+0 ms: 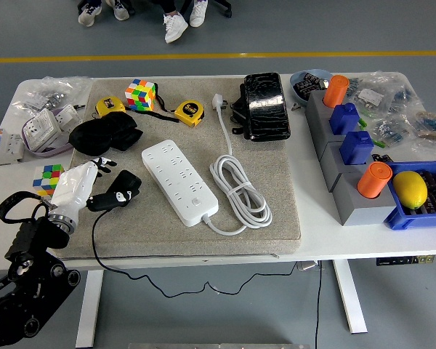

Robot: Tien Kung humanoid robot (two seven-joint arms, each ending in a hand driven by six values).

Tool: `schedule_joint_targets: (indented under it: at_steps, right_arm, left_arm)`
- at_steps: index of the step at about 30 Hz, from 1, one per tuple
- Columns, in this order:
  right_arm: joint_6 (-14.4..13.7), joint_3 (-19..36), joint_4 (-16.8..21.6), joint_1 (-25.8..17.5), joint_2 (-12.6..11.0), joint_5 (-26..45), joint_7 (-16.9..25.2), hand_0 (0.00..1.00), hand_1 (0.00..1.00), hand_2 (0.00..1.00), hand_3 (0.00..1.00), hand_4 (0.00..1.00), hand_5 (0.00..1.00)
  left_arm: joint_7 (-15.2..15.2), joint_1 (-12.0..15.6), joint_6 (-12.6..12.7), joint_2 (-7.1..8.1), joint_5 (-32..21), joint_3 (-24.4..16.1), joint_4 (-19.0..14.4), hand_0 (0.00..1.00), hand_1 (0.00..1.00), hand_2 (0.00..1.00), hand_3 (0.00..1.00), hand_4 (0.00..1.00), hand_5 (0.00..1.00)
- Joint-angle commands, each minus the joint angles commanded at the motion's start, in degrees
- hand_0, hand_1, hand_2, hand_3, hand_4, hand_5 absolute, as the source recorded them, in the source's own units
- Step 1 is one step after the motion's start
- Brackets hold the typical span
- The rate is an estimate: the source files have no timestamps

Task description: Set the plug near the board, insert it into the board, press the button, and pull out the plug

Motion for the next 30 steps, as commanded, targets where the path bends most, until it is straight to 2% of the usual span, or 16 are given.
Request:
schedule_joint_targets:
  at_steps: [5,6,11,12,17,18,21,23,24,29,30]
  right_arm:
    - [0.0,0.0,0.0,0.0,0.0,-0.1,0.0,0.548,0.613,0.562,0.512,0.859,0.396]
    - [0.0,0.0,0.0,0.0,0.0,-0.1,0.1,0.548,0.613,0.562,0.512,0.859,0.393]
    - [-0.1,0.0,0.0,0.0,0.0,0.0,0.1,0.548,0.613,0.562,0.512,0.859,0.393]
    - [-0.1,0.1,0.0,0.0,0.0,0.0,0.1,0.548,0.612,0.562,0.512,0.86,0.392]
    - [-0.2,0.2,0.1,0.0,0.0,-0.1,0.2,0.548,0.612,0.562,0.512,0.86,0.392]
    - [-0.2,0.2,0.1,0.0,0.0,-0.1,0.2,0.548,0.613,0.562,0.512,0.86,0.39]
    - [-0.2,0.3,0.1,0.0,0.0,-0.3,0.2,0.548,0.613,0.562,0.512,0.86,0.39]
    - [-0.2,0.5,0.2,0.0,0.0,-0.4,0.3,0.548,0.613,0.562,0.512,0.86,0.39]
    - [-0.2,0.6,0.3,0.0,0.0,-0.5,0.3,0.548,0.613,0.562,0.513,0.86,0.389]
    - [-0.3,0.7,0.3,0.0,-0.1,-0.6,0.3,0.548,0.613,0.562,0.513,0.86,0.389]
    - [-0.3,0.7,0.3,0.0,-0.1,-0.6,0.3,0.548,0.613,0.562,0.512,0.859,0.388]
  left_arm:
    - [0.7,-0.3,0.0,-0.23,-0.1,0.4,0.4,0.372,0.495,0.503,0.63,0.998,0.443]
    - [0.7,-0.3,0.1,-0.29,-0.1,0.4,0.4,0.312,0.414,0.462,0.55,0.998,0.324]
    - [0.6,-0.5,0.2,-0.49,-0.6,0.6,0.4,0.312,0.414,0.462,0.55,0.998,0.324]
    - [0.5,-0.5,0.2,-0.5,-0.6,0.6,0.3,0.252,0.328,0.411,0.515,0.973,0.225]
    - [-0.7,-0.6,1.0,-0.39,-1.4,0.8,0.0,0.252,0.328,0.411,0.515,0.973,0.225]
    - [-0.7,-0.6,1.0,-0.37,-1.4,0.9,-0.1,0.229,0.291,0.338,0.506,0.876,0.136]
    - [-0.8,-0.6,0.9,-0.32,-1.4,1.1,-0.4,0.229,0.291,0.338,0.506,0.876,0.136]
    - [-1.8,-0.5,0.3,-0.25,-1.8,0.8,-0.9,0.229,0.291,0.338,0.506,0.876,0.136]
    - [-2.3,-0.5,0.3,-0.16,-2.2,0.7,-1.0,0.223,0.278,0.316,0.504,0.823,0.069]
    - [-7.4,-1.8,-0.5,1.42,-5.2,1.8,-1.9,0.223,0.278,0.316,0.504,0.823,0.069]
    - [-8.4,-2.1,-0.6,1.78,-5.5,2.2,-2.1,0.23,0.288,0.323,0.508,0.794,0.049]
